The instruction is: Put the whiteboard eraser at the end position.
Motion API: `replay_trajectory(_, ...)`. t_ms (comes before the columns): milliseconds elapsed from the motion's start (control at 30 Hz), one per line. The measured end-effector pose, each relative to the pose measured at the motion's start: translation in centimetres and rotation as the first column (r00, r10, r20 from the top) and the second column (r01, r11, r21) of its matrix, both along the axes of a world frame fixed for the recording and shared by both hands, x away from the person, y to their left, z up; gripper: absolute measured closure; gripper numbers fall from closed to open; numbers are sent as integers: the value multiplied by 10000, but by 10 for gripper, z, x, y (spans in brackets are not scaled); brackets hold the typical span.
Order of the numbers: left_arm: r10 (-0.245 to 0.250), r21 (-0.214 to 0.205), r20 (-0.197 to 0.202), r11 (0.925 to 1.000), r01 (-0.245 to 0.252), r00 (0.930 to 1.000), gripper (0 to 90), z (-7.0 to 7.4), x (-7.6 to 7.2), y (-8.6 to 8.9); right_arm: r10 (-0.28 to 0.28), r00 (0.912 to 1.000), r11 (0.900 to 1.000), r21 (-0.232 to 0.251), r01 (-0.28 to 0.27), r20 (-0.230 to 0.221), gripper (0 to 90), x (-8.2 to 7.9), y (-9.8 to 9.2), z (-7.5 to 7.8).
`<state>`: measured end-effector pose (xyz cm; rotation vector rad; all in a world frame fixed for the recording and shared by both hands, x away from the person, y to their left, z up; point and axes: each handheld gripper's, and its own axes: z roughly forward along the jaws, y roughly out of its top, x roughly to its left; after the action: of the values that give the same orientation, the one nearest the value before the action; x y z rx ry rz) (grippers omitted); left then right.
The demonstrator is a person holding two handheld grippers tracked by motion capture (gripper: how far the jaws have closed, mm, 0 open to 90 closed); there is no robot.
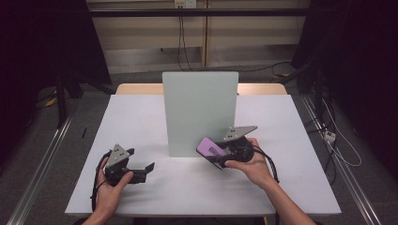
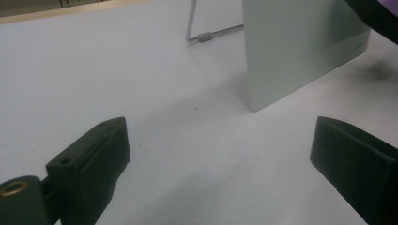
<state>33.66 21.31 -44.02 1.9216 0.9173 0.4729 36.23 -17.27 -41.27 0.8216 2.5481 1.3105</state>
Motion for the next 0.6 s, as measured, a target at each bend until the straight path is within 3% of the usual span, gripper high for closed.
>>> replay_trajectory(367, -140, 173, 22, 9998, 140, 9999, 52, 1, -1, -5, 630, 9968, 9971, -404, -650, -494, 416, -9, 5, 3)
replay_trajectory(600, -183, 186, 19, 9997, 183, 9998, 52, 1, 0, -6, 1082, 9907, 9880, -1012, -1163, -826, 417, -15, 13, 3)
